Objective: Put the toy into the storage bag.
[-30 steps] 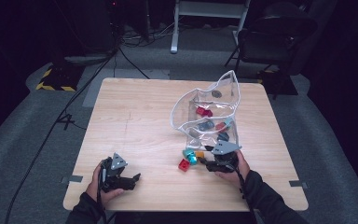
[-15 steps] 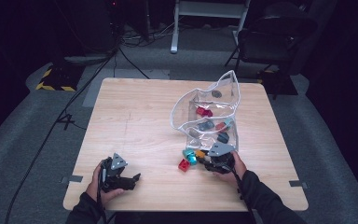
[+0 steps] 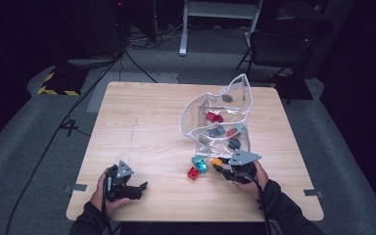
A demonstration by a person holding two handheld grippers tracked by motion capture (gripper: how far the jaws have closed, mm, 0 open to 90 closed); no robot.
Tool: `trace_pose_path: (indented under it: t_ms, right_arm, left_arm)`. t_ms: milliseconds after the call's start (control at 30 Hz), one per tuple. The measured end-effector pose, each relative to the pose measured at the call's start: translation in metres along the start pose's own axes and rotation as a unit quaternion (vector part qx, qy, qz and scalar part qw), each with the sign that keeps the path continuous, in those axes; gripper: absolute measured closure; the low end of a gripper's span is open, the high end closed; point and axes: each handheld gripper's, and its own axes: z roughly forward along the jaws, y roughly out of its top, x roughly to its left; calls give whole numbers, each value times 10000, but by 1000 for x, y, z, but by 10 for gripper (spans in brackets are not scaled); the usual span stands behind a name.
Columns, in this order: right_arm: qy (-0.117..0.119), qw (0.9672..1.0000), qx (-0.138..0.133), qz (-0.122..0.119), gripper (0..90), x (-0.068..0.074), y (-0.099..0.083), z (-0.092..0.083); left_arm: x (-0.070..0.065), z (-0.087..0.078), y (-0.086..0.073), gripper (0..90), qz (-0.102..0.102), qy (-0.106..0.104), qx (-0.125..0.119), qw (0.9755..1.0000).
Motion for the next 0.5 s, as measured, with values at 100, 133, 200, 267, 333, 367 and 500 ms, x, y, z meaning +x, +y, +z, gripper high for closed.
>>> trace_pose_path:
  t_ms: [100, 133, 200, 267, 333, 367, 500]
  right_arm:
    - [-36, 9999, -126, -36, 667, -2, 4, -11]
    - [-47, 9998, -167, -20, 667, -2, 5, -15]
    - [-74, 9997, -220, -16, 667, -3, 6, -21]
    - [-120, 9995, -279, -32, 668, -4, 8, -28]
    - [-154, 9992, -356, -2, 668, -5, 10, -34]
    - [-166, 9991, -384, 15, 668, -6, 10, -37]
    - [-235, 9987, -458, 52, 668, -8, 13, -46]
  left_arm:
    - [0, 0, 0, 101, -3, -1, 2, 10000]
    - [0, 0, 0, 101, -3, -1, 2, 10000]
    - [0, 0, 0, 101, -4, -1, 2, 10000]
    - [0, 0, 0, 101, -3, -1, 3, 10000]
    - [0, 0, 0, 101, -2, -1, 3, 10000]
    - [0, 0, 0, 101, -2, -1, 2, 10000]
    - [0, 0, 0, 101, -3, -1, 2, 10000]
